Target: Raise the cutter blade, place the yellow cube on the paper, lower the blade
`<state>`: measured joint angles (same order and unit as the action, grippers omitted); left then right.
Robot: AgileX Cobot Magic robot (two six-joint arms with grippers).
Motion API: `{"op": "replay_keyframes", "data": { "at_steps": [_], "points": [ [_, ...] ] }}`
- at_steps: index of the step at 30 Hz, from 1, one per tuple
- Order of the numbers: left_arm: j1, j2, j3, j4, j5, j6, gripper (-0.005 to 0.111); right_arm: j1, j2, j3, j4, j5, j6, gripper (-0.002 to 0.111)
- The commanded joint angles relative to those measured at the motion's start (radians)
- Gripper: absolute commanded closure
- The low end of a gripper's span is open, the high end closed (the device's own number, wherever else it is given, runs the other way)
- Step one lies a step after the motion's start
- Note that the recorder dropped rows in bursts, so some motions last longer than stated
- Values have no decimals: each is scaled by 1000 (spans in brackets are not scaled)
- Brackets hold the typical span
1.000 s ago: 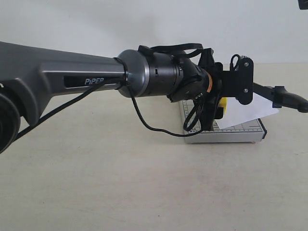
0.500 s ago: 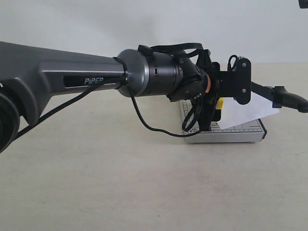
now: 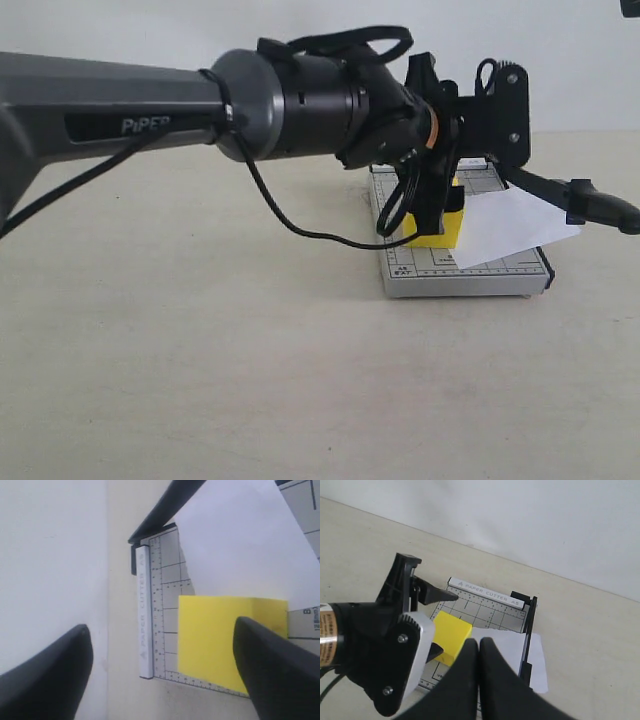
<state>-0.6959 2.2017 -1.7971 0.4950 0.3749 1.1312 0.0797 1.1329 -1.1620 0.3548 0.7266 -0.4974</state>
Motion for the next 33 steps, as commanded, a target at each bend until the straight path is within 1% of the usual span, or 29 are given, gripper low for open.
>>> {"op": "replay_keyframes", "data": {
  "at_steps": [1, 10, 14, 17, 21, 23, 26, 28, 30, 33],
  "points": [
    [3, -62, -6, -39, 81, -21, 33, 0, -5, -1, 1, -17, -11, 108],
    [13, -204, -6, -70, 253, -43, 33, 0, -5, -1, 1, -20, -10, 108],
    [55, -287, -6, -70, 331, -100, 33, 0, -5, -1, 1, -20, -10, 108],
    [119, -338, -1, -74, 393, -172, 33, 0, -5, -1, 1, -20, -10, 108],
    [238, -406, 54, -103, 409, -256, 33, 0, -5, -1, 1, -25, -10, 108],
    [297, -434, 93, -155, 417, -285, 33, 0, -5, -1, 1, -33, -8, 108],
    [363, -451, 161, -273, 423, -285, 35, 0, -5, -1, 3, -46, -8, 108],
    [385, -453, 204, -305, 425, -270, 40, 0, -5, -1, 3, -54, -8, 108],
    [395, -451, 247, -308, 425, -268, 50, 0, -5, -1, 3, -58, -10, 108],
    [395, -451, 292, -308, 432, -263, 77, 0, -5, -1, 3, -58, -10, 108]
  ]
}}
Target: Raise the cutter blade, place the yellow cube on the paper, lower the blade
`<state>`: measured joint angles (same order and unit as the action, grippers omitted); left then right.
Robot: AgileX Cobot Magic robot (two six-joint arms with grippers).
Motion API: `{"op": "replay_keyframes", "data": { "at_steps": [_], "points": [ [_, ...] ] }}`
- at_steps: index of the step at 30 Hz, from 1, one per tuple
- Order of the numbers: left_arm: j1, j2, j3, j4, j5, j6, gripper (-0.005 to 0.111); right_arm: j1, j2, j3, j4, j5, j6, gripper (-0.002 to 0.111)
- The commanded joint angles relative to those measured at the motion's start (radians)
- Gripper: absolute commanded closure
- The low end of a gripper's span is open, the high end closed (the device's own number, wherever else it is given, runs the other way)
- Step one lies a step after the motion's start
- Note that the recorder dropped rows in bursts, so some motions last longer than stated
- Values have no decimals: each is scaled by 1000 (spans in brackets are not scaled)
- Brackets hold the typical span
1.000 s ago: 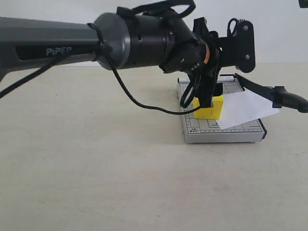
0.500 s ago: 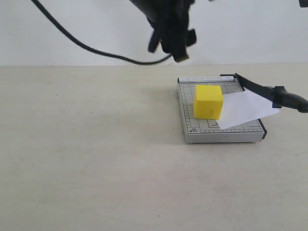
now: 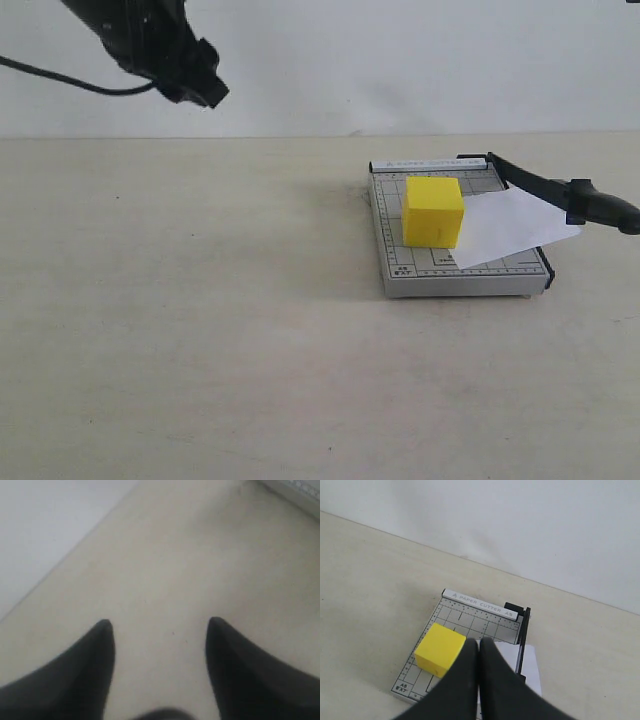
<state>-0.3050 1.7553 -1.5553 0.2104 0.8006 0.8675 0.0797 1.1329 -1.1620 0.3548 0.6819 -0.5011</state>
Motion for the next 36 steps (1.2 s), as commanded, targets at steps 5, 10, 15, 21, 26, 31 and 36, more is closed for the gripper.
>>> {"op": "replay_keyframes", "data": {
  "at_steps": [5, 10, 15, 21, 26, 31, 36],
  "points": [
    [4, -14, 58, -61, 29, 48, 102, 0, -5, -1, 3, -9, -2, 108],
    [4, -55, 58, -64, 27, 46, 102, 0, -5, -1, 5, -4, 0, 108],
    [4, -119, 58, -69, 45, 46, 102, 0, -5, -1, 5, -2, 22, 108],
    [4, -219, 59, -72, 45, 15, 102, 0, -5, -1, -62, -63, 106, 108],
    [4, -280, 59, -76, 45, 15, 102, 0, -5, -1, -58, -60, 106, 108],
    [4, -311, 59, -91, 45, 15, 102, 0, -5, -1, -47, -44, 111, 108],
    [4, -321, 59, -123, 45, 15, 102, 0, -5, -1, -58, -16, 114, 108]
  ]
}}
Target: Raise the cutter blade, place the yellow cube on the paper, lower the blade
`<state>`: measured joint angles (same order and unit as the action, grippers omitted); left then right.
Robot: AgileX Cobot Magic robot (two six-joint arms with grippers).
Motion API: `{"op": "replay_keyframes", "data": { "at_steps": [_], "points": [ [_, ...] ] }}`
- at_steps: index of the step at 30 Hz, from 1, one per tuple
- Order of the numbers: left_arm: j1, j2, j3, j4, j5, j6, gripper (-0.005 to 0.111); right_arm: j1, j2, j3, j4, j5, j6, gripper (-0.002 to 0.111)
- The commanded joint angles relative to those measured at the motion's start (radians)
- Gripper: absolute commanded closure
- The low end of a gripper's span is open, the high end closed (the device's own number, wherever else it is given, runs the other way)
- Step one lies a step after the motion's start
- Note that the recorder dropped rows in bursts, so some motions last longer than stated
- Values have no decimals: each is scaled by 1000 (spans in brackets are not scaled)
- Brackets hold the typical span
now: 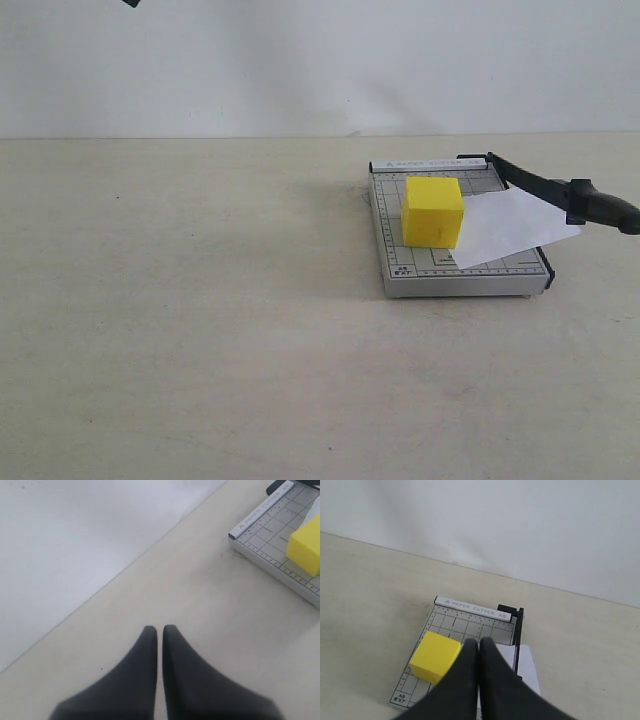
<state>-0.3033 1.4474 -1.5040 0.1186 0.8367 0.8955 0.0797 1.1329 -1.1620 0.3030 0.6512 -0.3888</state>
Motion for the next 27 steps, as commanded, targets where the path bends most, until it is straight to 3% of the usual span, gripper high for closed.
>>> {"op": "replay_keyframes", "data": {
  "at_steps": [1, 6, 9, 13, 27],
  "points": [
    [2, -15, 8, -34, 8, -13, 102, 0, -5, -1, -18, 15, 2, 108],
    [2, -17, 8, -33, 26, -13, 102, 0, -5, -1, -144, -10, 129, 105],
    [2, -17, 8, -63, 31, -13, 102, 0, -3, -1, -206, 9, 195, 87],
    [2, -17, 8, -104, 75, 17, 102, 0, 27, -1, -258, 7, 305, 49],
    [2, -108, 17, -124, 136, 19, 102, 0, 297, -1, -288, 100, 405, 53]
  ]
}}
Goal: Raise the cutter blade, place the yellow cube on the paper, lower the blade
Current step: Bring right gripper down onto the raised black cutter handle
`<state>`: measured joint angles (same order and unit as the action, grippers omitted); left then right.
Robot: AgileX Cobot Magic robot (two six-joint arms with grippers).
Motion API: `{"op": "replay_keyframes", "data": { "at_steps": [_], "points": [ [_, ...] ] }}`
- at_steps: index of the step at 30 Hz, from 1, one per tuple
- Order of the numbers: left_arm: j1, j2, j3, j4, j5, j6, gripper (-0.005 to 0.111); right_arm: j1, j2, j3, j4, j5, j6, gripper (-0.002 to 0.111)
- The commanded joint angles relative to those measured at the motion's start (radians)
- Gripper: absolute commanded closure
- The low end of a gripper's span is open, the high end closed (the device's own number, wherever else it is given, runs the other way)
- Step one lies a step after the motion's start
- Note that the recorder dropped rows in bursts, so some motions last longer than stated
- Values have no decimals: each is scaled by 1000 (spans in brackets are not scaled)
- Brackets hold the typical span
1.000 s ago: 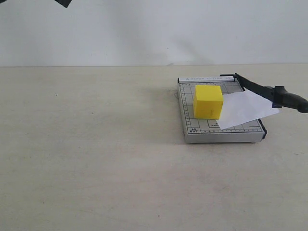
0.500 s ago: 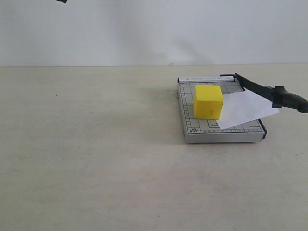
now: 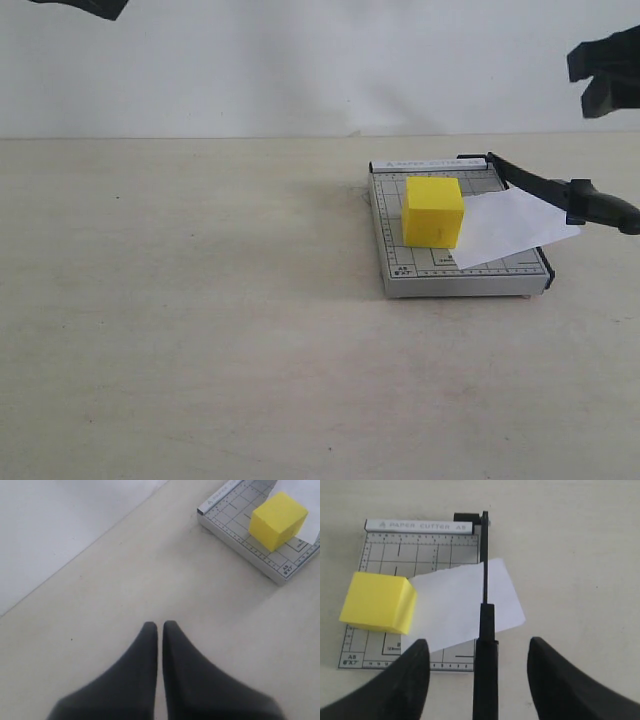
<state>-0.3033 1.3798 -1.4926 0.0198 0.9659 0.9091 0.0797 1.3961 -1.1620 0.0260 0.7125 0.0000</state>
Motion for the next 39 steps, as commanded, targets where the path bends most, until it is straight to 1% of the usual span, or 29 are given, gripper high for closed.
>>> {"op": "replay_keyframes", "data": {
  "at_steps": [1, 5, 14, 23, 34, 39],
  "points": [
    [2, -46, 5, -32, 7, 5, 102, 0, 44, -1, -11, 57, 18, 53],
    [2, -64, 5, -39, 9, 5, 102, 0, 70, -1, -11, 116, 27, 53],
    [2, -67, 5, -39, 7, 5, 102, 0, 71, -1, -10, 185, 27, 53],
    [2, -67, 5, -39, 7, 5, 102, 0, 73, -1, -3, 193, 20, 53],
    [2, -64, 5, -39, 7, 5, 102, 0, 127, -1, -6, 185, 0, 53],
    [2, -65, 40, -39, -7, 5, 102, 0, 149, -1, -6, 178, 0, 53]
  ]
}}
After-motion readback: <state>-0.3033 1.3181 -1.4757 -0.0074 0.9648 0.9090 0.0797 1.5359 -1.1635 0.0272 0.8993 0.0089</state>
